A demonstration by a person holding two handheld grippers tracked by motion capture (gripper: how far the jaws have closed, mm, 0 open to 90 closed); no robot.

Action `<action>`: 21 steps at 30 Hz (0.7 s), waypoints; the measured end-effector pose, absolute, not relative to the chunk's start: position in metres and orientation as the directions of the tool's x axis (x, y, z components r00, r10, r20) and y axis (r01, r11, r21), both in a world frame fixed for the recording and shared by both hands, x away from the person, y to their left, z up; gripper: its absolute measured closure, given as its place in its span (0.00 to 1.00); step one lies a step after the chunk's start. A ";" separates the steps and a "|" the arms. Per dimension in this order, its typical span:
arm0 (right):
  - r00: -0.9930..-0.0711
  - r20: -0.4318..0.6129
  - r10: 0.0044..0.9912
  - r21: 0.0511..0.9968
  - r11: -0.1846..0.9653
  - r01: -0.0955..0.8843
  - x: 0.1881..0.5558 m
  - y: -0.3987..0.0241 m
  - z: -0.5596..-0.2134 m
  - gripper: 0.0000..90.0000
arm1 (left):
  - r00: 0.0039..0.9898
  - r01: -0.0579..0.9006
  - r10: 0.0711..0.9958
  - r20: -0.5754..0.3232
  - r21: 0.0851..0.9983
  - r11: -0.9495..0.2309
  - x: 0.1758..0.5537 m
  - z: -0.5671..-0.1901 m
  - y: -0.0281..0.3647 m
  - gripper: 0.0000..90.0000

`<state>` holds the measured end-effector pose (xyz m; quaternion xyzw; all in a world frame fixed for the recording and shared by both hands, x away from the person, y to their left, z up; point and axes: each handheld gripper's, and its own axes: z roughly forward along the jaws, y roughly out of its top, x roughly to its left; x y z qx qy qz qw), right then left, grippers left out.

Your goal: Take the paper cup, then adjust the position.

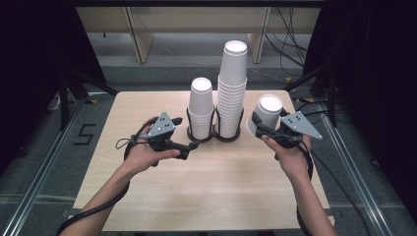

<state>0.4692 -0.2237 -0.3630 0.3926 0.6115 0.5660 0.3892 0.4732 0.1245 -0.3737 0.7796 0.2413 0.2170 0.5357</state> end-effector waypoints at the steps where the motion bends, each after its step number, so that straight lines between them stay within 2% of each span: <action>1: -0.391 -0.012 0.920 0.997 0.039 0.060 0.467 -0.222 -0.368 0.24 | 0.790 0.146 0.608 0.077 0.940 -0.308 0.472 -0.376 0.125 0.06; 14: -0.410 -0.036 0.912 0.995 0.073 0.075 0.456 -0.212 -0.393 0.24 | 0.779 0.182 0.626 0.030 0.945 -0.273 0.469 -0.384 0.132 0.06; 15: -0.416 -0.012 0.909 0.994 0.055 0.092 0.455 -0.210 -0.394 0.24 | 0.781 0.181 0.624 0.029 0.946 -0.270 0.468 -0.383 0.131 0.06; 21: -0.432 -0.062 0.900 0.989 0.113 0.094 0.457 -0.206 -0.400 0.24 | 0.787 0.179 0.617 0.025 0.947 -0.266 0.467 -0.382 0.129 0.07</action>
